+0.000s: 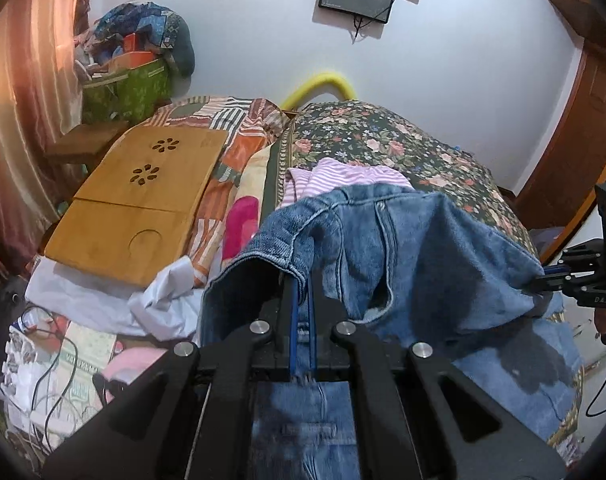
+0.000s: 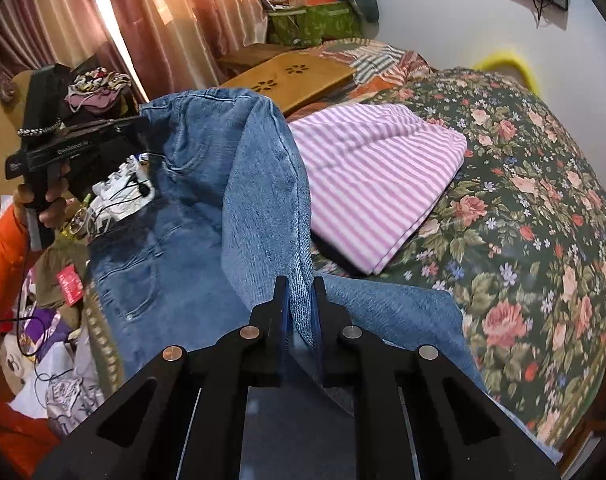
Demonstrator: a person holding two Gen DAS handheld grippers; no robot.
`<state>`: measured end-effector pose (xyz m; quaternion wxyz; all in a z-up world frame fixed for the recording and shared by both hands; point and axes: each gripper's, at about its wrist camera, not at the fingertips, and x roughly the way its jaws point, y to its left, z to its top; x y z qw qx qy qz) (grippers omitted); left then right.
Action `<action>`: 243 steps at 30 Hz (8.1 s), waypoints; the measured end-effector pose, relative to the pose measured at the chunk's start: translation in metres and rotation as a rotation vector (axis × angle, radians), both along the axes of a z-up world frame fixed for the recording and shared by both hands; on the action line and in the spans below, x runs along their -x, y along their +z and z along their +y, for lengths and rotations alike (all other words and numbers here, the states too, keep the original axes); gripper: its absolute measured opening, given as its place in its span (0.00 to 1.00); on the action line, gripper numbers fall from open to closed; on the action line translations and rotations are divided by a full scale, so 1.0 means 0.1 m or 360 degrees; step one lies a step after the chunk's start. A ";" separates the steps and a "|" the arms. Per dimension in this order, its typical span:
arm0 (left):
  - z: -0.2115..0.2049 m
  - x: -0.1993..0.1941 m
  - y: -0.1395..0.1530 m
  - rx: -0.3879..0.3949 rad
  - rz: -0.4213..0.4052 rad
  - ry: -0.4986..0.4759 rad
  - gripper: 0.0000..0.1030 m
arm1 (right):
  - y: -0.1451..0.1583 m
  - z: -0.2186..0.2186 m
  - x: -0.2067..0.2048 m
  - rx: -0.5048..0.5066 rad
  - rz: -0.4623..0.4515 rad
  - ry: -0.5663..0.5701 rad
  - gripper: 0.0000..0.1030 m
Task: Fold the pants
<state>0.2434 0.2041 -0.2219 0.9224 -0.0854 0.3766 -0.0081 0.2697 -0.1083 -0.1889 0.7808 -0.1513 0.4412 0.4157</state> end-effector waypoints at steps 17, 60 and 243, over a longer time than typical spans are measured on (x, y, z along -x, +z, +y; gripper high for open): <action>0.26 0.97 -0.30 0.0102 0.0077 0.0122 0.03 | -0.42 0.12 0.81 0.0056 0.0062 0.0059 0.09; -0.88 0.39 -0.50 0.0111 0.0319 -0.0103 0.21 | -0.81 0.10 1.24 0.0094 -0.0002 -0.0032 0.17; -4.22 0.88 -0.86 -0.0305 0.0398 -0.1052 0.10 | -1.36 -4.68 1.31 -0.0279 -0.0039 -0.2023 0.09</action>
